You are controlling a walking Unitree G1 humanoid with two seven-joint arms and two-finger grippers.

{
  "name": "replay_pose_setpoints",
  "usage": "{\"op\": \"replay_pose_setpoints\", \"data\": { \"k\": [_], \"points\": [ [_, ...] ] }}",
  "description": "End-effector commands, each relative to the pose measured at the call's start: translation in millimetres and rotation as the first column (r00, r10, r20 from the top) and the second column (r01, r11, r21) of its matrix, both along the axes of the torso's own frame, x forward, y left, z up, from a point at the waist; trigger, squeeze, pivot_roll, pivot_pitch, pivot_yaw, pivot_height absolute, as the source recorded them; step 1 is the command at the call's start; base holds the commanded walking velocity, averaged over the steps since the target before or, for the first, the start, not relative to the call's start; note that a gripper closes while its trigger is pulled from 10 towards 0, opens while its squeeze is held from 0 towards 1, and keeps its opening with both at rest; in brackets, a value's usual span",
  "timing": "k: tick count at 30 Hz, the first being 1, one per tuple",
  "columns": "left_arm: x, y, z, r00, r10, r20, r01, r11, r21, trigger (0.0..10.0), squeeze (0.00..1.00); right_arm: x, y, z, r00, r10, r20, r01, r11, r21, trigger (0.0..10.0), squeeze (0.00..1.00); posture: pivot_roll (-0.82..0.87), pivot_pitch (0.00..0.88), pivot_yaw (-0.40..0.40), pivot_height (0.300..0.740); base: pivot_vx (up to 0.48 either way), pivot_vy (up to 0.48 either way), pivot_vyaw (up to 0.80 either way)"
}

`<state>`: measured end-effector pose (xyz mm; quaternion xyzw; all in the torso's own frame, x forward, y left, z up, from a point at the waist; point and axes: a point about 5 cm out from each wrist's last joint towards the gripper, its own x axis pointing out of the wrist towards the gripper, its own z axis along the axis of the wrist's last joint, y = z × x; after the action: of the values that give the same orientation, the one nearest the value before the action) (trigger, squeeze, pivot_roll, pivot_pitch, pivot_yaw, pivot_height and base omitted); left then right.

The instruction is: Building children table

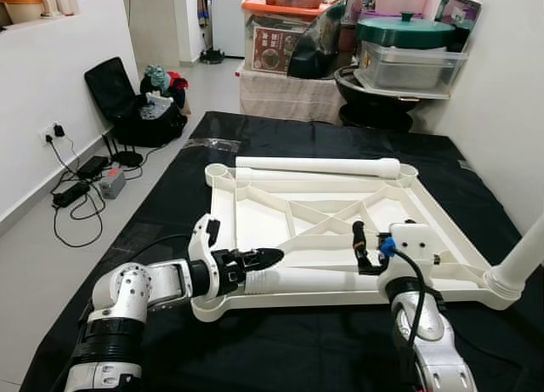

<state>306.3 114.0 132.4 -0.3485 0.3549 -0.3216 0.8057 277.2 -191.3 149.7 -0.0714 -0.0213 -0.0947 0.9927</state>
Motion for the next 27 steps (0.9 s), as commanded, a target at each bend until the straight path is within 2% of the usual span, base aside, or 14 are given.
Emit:
{"op": "replay_pose_setpoints", "data": {
  "k": [1, 8, 9, 10, 11, 17, 23, 27],
  "points": [
    [0.6, -6.8, 11.8, 0.999, -0.019, 0.044, 0.02, 0.999, -0.029, 10.0, 0.0, -0.7, -4.8, 2.6, 0.999, -0.046, 0.026, 0.046, 0.999, 0.007, 10.0, 0.0, 0.0, 0.0, -0.064, 0.74, 0.0, 0.0, 0.0],
    [0.8, -11.5, 20.6, 0.996, -0.042, 0.074, 0.045, 0.998, -0.046, 10.0, 0.0, -0.4, -14.5, 4.9, 0.993, -0.114, 0.041, 0.113, 0.993, 0.026, 10.0, 0.0, 0.0, 0.0, -0.061, 0.74, 0.0, 0.0, 0.0],
    [1.1, -12.0, 21.9, 0.996, -0.047, 0.081, 0.051, 0.998, -0.04, 1.5, 0.0, -0.7, -18.9, 5.2, 0.989, -0.144, 0.043, 0.143, 0.989, 0.035, 10.0, 0.0, 0.0, 0.0, -0.057, 0.74, 0.0, 0.0, 0.0],
    [1.1, -12.0, 21.9, 0.996, -0.047, 0.081, 0.051, 0.998, -0.04, 1.5, 0.0, -0.7, -18.9, 5.2, 0.989, -0.144, 0.043, 0.143, 0.989, 0.035, 10.0, 0.0, 0.0, 0.0, -0.057, 0.74, 0.0, 0.0, 0.0],
    [0.5, -12.3, 21.3, 0.995, -0.055, 0.084, 0.058, 0.998, -0.028, 0.0, 0.0, -1.2, -22.3, 5.1, 0.985, -0.17, 0.043, 0.168, 0.985, 0.045, 10.0, 0.0, 0.0, 0.0, -0.055, 0.74, 0.0, 0.0, 0.0],
    [-4.2, -13.2, 17.6, 0.993, -0.084, 0.083, 0.084, 0.996, -0.002, 0.0, 0.0, -3.1, -28.9, 5.2, 0.973, -0.224, 0.048, 0.221, 0.973, 0.06, 10.0, 0.0, 0.0, 0.0, -0.054, 0.74, 0.0, 0.0, 0.0],
    [-9.1, -10.9, 14.8, 0.992, -0.096, 0.077, 0.095, 0.995, 0.013, 0.0, 0.0, -9.3, -58.0, 14.5, 0.905, -0.416, 0.094, 0.402, 0.905, 0.137, 10.0, 0.0, 0.0, 0.0, -0.051, 0.74, 0.0, 0.0, 0.0],
    [-9.7, -10.5, 14.6, 0.992, -0.098, 0.077, 0.097, 0.995, 0.015, 0.0, 0.0, -11.1, -64.5, 18.4, 0.886, -0.45, 0.113, 0.432, 0.889, 0.156, 10.0, 0.0, 0.0, 0.0, -0.05, 0.74, 0.0, 0.0, 0.0]
  ]
}}
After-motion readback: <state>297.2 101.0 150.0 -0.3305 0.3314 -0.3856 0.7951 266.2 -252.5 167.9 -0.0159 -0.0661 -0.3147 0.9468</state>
